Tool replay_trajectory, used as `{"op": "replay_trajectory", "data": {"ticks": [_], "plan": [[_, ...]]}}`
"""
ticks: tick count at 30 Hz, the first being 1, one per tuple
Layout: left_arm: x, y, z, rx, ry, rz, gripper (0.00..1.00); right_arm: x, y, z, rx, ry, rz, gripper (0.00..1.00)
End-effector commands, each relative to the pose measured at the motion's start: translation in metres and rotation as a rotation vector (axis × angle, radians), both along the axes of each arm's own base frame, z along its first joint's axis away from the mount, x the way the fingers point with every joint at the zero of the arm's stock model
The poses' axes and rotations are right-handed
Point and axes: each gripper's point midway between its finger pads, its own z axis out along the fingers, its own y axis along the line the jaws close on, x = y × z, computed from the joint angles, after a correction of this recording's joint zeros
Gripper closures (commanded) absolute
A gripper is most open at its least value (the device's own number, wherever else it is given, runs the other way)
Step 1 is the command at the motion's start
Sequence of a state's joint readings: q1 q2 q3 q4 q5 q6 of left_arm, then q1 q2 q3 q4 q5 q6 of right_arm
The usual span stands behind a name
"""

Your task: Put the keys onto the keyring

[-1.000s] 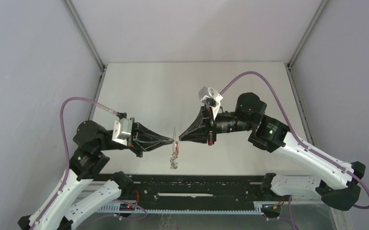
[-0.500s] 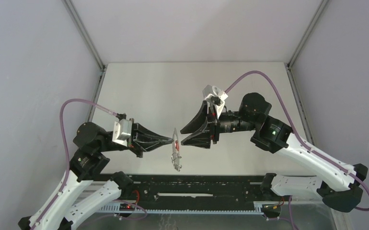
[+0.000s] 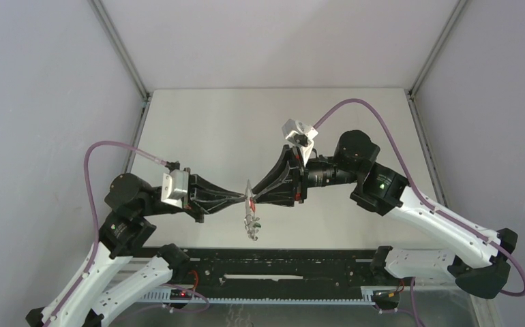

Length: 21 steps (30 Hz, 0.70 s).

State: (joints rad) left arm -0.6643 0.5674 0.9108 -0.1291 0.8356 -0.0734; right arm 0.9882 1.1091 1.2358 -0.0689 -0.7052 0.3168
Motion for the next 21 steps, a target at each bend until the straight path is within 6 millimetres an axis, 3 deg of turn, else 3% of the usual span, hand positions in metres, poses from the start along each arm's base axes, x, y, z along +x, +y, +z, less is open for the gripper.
{"op": "replay_trajectory", "data": {"ticks": [1, 8, 12, 21], "plan": [[0.009, 0.002, -0.001, -0.006, -0.045, 0.05, 1.0, -0.003, 0.003, 0.004, 0.015, 0.016, 0.021, 0.63], [0.013, 0.002, -0.001, -0.005, -0.058, 0.072, 1.0, -0.002, 0.007, -0.001, 0.001, 0.038, 0.028, 0.72], [0.013, 0.002, -0.001, -0.004, -0.059, 0.069, 1.0, -0.001, 0.006, -0.002, -0.002, 0.042, 0.025, 0.99], [0.01, 0.003, 0.003, -0.014, -0.063, 0.058, 1.0, -0.004, 0.003, -0.011, -0.047, 0.066, 0.031, 1.0]]}}
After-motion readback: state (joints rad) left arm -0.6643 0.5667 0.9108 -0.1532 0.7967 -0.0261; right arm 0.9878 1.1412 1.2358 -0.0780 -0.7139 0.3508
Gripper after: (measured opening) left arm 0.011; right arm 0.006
